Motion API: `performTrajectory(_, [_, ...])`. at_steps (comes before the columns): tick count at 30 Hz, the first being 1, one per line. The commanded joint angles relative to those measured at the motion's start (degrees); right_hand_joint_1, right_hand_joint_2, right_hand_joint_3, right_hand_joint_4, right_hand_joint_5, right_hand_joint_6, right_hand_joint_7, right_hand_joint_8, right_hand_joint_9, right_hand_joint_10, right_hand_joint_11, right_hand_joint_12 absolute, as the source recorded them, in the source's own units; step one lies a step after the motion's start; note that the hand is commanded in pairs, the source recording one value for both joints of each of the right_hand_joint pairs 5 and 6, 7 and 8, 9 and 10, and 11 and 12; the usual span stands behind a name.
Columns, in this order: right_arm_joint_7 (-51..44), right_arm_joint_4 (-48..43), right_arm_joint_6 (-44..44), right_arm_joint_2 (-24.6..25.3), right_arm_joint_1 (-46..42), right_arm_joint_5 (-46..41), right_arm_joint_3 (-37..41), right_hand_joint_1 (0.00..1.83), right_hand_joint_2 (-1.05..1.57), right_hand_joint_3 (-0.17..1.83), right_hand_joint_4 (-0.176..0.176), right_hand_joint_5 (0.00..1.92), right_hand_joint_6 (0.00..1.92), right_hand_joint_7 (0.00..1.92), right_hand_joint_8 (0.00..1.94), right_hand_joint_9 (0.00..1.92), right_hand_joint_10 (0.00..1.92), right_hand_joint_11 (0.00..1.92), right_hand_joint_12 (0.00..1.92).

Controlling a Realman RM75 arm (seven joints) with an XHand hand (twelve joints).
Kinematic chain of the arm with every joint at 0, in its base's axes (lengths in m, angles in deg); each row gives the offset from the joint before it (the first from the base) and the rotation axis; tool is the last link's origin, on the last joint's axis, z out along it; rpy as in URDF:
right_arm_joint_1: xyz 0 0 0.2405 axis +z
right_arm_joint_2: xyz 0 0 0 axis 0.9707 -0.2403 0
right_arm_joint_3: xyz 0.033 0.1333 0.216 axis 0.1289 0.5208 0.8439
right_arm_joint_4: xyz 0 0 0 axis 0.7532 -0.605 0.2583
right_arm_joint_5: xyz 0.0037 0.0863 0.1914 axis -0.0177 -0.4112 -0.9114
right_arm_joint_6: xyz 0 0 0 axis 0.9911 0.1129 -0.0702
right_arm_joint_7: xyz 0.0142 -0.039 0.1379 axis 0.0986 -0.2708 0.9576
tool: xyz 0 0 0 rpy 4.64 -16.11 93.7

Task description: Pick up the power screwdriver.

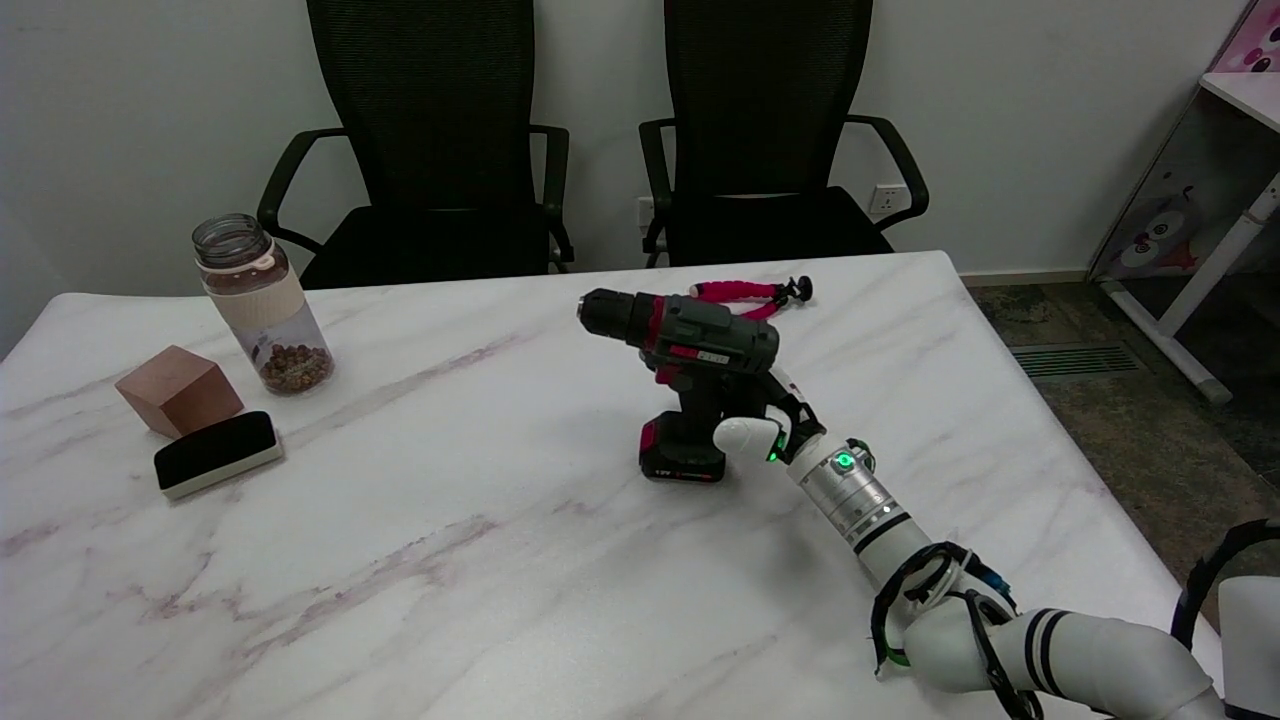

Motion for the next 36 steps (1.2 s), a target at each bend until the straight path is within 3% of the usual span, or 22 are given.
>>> performTrajectory(1, [3.6,-0.2,0.6,0.2,0.5,2.9,-1.1,0.93,-0.44,0.95,0.176,0.36,0.36,0.36,0.36,0.29,0.29,0.33,0.33])
performTrajectory(8, [3.6,-0.3,0.6,0.2,0.5,2.9,-1.0,0.93,-0.41,0.94,0.176,0.36,0.36,0.36,0.36,0.30,0.30,0.35,0.35])
performTrajectory(14, [4.4,-0.4,0.7,0.2,0.1,2.5,-0.7,0.94,-0.31,0.90,0.176,0.39,0.39,0.39,0.39,0.41,0.41,0.58,0.58])
performTrajectory(17, [4.4,-0.4,0.9,0.2,0.0,2.5,-0.6,0.95,-0.18,0.85,0.176,0.45,0.45,0.45,0.45,0.62,0.62,0.83,0.83])
performTrajectory(22, [4.8,-0.4,1.5,0.2,0.0,2.3,-0.5,0.99,-0.02,0.86,0.176,0.59,0.59,0.59,0.59,1.07,1.07,1.00,1.00])
performTrajectory(28, [4.9,-0.3,2.3,0.2,0.0,2.1,-0.5,0.95,0.20,0.98,0.176,0.86,0.86,0.86,0.86,1.40,1.40,1.20,1.20])
performTrajectory(29, [4.9,-0.3,2.4,0.2,0.0,2.1,-0.5,0.94,0.25,0.97,0.142,0.94,0.94,0.94,0.94,1.45,1.45,1.23,1.23])
performTrajectory(30, [4.9,-0.2,2.5,0.2,0.0,2.1,-0.5,0.92,0.32,0.95,0.019,1.07,1.07,1.07,1.07,1.50,1.50,1.25,1.25])
performTrajectory(33, [4.9,-0.2,2.9,0.2,0.0,2.1,-0.4,0.90,0.41,0.92,-0.048,1.23,1.23,1.23,1.23,1.58,1.58,1.30,1.30])
performTrajectory(36, [4.9,-0.2,3.0,0.2,0.1,2.1,-0.4,0.88,0.46,0.91,-0.059,1.34,1.34,1.34,1.34,1.63,1.63,1.34,1.34])
